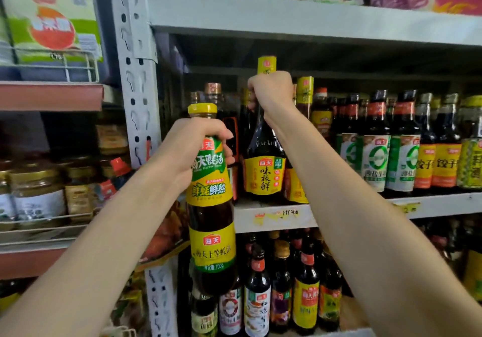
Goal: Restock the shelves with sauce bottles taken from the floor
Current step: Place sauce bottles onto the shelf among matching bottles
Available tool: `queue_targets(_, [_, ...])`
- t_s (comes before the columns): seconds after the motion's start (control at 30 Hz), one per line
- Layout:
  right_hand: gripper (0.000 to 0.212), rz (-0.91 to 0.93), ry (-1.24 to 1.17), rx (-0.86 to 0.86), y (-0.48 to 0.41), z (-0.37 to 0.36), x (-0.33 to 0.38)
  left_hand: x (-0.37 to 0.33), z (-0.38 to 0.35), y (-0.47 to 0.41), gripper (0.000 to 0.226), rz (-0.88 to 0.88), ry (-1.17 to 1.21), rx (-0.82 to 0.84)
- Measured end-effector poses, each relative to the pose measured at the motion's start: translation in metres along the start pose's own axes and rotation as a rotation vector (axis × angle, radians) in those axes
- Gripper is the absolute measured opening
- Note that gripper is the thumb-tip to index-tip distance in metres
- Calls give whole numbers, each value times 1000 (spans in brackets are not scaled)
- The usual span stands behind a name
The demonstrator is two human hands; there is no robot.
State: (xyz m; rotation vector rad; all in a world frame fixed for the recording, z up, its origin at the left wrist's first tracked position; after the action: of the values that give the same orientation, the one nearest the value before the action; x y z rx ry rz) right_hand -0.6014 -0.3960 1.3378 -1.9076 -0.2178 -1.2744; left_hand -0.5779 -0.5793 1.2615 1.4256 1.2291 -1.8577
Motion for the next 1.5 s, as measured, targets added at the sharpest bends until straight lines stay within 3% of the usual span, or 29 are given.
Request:
queue_targets(0.27, [3,-67,9,3,-24,-18,-39,3,3,-12,17,-20,22,65])
queue_targets(0.6, [11,-151,-9,86,-39,-31,-61,10,1,-27,13,-10,-37,59])
queue_targets(1.07, [15,-159,79,30,-52,-33,-71,20,-5,-45,7,37,-59,12])
queue_targets(1.27, [77,112,112,4,-33,-24,-62,24,-10,-46,4,56,-13,65])
queue_targets(1.37, [73,272,145,-69,-7,-17,-45,25,-11,-44,5,51,17,82])
queue_targets(1.5, [40,416,147,-69,44,14,-26,18,-11,-41,11,16,40,134])
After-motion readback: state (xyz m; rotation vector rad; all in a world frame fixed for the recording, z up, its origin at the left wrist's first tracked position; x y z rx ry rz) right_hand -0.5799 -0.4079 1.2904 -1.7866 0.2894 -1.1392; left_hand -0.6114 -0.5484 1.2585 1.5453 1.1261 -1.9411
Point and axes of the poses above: each hand's wrist, its own y-axis away from the middle knuckle, its own z-axis out of the back of the hand, x = y × z, the point moved 3 cm from there along -y, towards the middle knuckle, and after that the axes turned 6 degrees about -y, right-handed, at the moved point
